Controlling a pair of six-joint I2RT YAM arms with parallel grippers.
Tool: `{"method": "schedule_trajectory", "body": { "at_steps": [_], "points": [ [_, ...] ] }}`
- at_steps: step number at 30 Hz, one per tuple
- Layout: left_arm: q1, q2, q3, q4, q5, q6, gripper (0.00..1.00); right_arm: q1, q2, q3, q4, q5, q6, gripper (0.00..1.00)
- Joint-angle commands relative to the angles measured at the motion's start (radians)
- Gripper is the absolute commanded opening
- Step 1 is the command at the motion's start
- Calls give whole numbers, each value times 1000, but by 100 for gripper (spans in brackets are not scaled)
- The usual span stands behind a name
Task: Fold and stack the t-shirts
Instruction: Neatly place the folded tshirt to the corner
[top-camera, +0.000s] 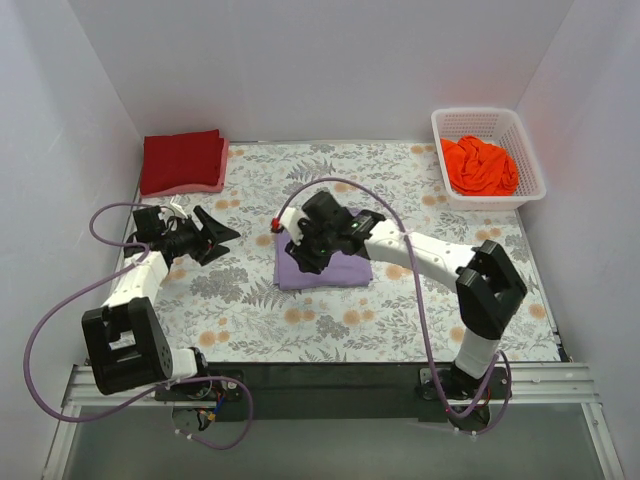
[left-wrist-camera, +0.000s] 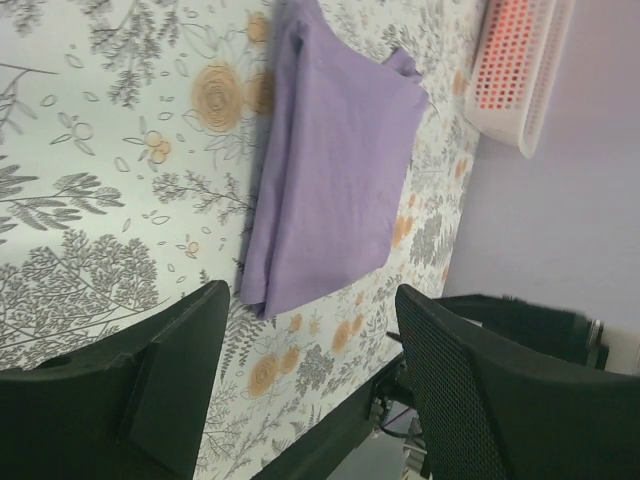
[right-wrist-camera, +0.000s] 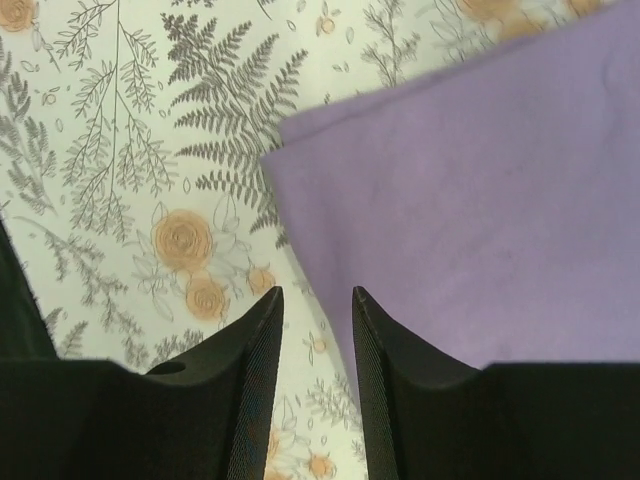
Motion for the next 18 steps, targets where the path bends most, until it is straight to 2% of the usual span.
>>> {"method": "schedule_trajectory", "body": {
  "at_steps": [1, 4, 18],
  "points": [
    [14, 15, 50, -102, -94, 7, 66, 102, 68, 75, 40, 253, -69, 41],
    [14, 38, 51, -106, -110, 16, 66, 157, 136, 115, 42, 315, -95, 41],
    [15, 53, -6, -37, -113, -1, 67, 211, 306, 210, 74, 266, -71, 42]
  ]
}}
